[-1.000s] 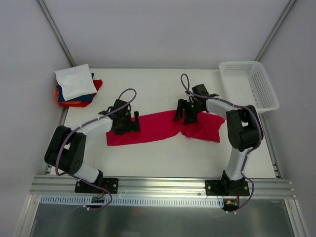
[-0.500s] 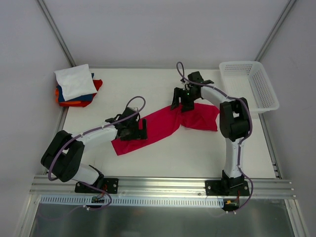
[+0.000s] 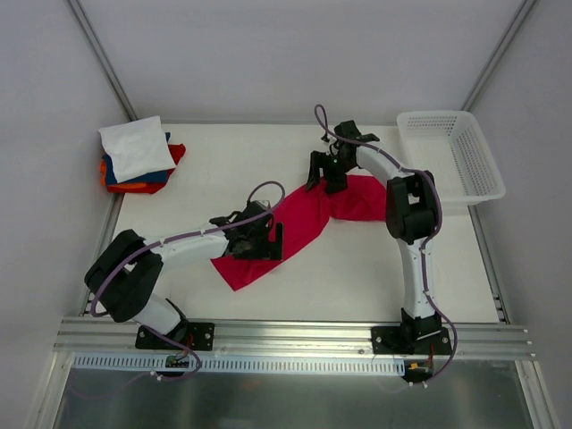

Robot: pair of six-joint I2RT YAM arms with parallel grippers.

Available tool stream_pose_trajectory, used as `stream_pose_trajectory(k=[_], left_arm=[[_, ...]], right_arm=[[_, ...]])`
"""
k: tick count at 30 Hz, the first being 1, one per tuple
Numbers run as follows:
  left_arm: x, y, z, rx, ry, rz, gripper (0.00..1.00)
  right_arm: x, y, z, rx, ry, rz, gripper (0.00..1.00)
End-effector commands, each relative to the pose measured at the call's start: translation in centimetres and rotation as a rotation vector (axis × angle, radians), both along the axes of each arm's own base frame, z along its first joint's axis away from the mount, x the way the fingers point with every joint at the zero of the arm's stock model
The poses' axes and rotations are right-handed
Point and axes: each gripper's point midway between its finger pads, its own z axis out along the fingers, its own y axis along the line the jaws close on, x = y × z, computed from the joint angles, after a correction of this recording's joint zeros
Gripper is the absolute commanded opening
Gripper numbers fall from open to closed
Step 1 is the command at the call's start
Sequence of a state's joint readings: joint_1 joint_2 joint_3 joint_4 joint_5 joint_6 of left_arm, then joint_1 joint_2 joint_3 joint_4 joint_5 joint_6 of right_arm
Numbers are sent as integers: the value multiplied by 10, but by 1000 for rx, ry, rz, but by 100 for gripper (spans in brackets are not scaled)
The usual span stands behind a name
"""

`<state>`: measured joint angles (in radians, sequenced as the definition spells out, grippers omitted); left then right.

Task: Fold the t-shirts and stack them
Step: Fold the tshirt

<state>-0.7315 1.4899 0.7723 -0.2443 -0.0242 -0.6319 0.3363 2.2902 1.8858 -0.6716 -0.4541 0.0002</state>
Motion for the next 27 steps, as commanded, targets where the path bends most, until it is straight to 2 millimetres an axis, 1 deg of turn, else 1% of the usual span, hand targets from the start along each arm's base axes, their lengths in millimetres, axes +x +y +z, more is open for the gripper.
stream_pose_trajectory(k=[1, 2, 3, 4, 5, 6, 7, 8, 9, 10, 11, 12, 13, 14, 15, 16, 18, 20, 26, 27], left_arm=[[-49, -6, -31, 41, 196, -41, 99], [-56, -13, -34, 45, 214, -69, 99], [-59, -17, -35, 46, 218, -83, 99], [-59, -26, -32, 37, 215, -99, 99], [-62, -30, -36, 44, 229, -111, 99], [-70, -39, -35, 38, 236, -143, 99], [-69, -49, -32, 26, 228, -161, 99], [-74, -55, -35, 32, 240, -177, 99], [-79, -68, -31, 17, 239, -213, 99], [-84, -73, -35, 23, 252, -229, 99], [-88, -80, -35, 19, 257, -245, 99], [-95, -93, -32, 5, 259, -281, 99], [-100, -98, -36, 9, 275, -292, 99], [-103, -107, -33, -1, 274, -307, 99], [-113, -114, -33, -7, 286, -336, 99], [-118, -116, -37, -1, 301, -344, 99], [-128, -127, -36, -12, 316, -377, 99], [-134, -134, -35, -23, 330, -390, 99], [-156, -152, -29, -53, 371, -433, 99], [-159, -154, -31, -53, 381, -437, 99]], right_arm=[[4, 1, 12, 17, 2, 22, 76], [5, 2, 13, 18, 0, 24, 76], [5, 3, 13, 20, 0, 25, 76], [5, 3, 13, 27, 2, 28, 76], [5, 4, 12, 29, 3, 30, 76], [5, 4, 13, 32, 4, 31, 76], [6, 6, 12, 38, 6, 35, 76], [6, 7, 12, 41, 9, 36, 76], [6, 8, 13, 52, 9, 41, 76], [8, 10, 13, 58, 10, 43, 76], [7, 12, 13, 61, 12, 49, 76], [7, 12, 13, 68, 18, 52, 76], [9, 15, 13, 70, 13, 59, 76], [8, 17, 13, 75, 17, 66, 76], [8, 19, 14, 78, 18, 72, 76], [8, 20, 14, 82, 17, 77, 76], [12, 21, 15, 86, 11, 81, 76], [14, 24, 15, 95, 8, 88, 77], [20, 31, 17, 128, 2, 98, 77], [22, 33, 17, 132, -1, 99, 77]])
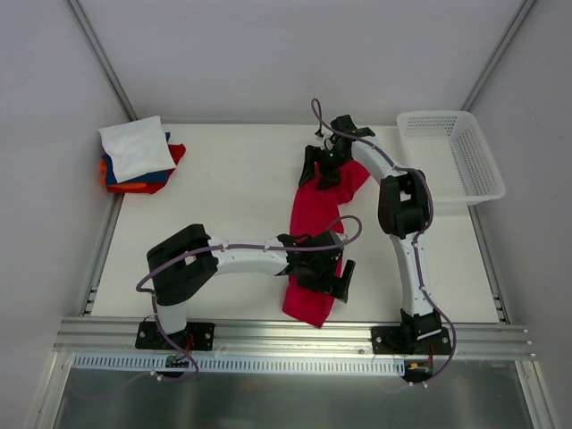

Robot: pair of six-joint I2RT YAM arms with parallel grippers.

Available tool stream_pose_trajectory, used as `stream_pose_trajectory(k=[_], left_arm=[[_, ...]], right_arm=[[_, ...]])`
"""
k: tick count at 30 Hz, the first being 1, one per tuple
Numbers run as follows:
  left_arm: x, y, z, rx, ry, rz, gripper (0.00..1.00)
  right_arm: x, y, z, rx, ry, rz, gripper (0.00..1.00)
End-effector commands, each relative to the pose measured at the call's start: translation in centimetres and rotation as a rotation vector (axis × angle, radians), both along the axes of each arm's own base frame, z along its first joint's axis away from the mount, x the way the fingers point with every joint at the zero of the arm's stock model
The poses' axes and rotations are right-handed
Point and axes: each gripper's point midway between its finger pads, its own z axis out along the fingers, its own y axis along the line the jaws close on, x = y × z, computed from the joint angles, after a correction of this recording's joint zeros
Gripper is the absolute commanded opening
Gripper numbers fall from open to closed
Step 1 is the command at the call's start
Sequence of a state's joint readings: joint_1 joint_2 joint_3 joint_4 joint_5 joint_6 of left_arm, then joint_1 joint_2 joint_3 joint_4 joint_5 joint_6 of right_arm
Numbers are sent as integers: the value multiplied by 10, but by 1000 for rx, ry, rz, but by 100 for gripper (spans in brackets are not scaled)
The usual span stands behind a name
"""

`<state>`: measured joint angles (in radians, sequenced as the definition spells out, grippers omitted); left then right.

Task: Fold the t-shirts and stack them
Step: Fold the tshirt

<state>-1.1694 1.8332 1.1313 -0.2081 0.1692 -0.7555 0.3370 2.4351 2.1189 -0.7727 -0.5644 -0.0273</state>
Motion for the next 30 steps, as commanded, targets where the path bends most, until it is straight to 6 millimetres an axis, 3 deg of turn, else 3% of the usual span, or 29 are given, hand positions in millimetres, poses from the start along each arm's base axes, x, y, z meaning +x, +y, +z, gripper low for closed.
stream_pose_trajectory(k=[1, 10, 19, 25, 27, 28, 30], left_arm=[[-52, 23, -39, 151, 191, -50, 99], [-77, -10, -37, 113, 239, -143, 99], [-73, -12, -38, 118, 207, -139, 99], [-51, -2, -24, 111, 119, -84, 99], [-41, 2, -11, 98, 78, -63, 99], [-18, 7, 11, 70, -17, -15, 99], [-12, 10, 17, 65, -40, -3, 99]], right_arm=[[7, 11, 14, 49, -30, 35, 77], [7, 25, 17, 98, -28, 64, 77], [4, 32, 18, 118, -32, 91, 77], [5, 24, 35, 98, -79, 86, 78], [4, 18, 46, 81, -105, 82, 78], [4, 7, 57, 47, -139, 71, 78], [3, 3, 66, 38, -159, 69, 78]])
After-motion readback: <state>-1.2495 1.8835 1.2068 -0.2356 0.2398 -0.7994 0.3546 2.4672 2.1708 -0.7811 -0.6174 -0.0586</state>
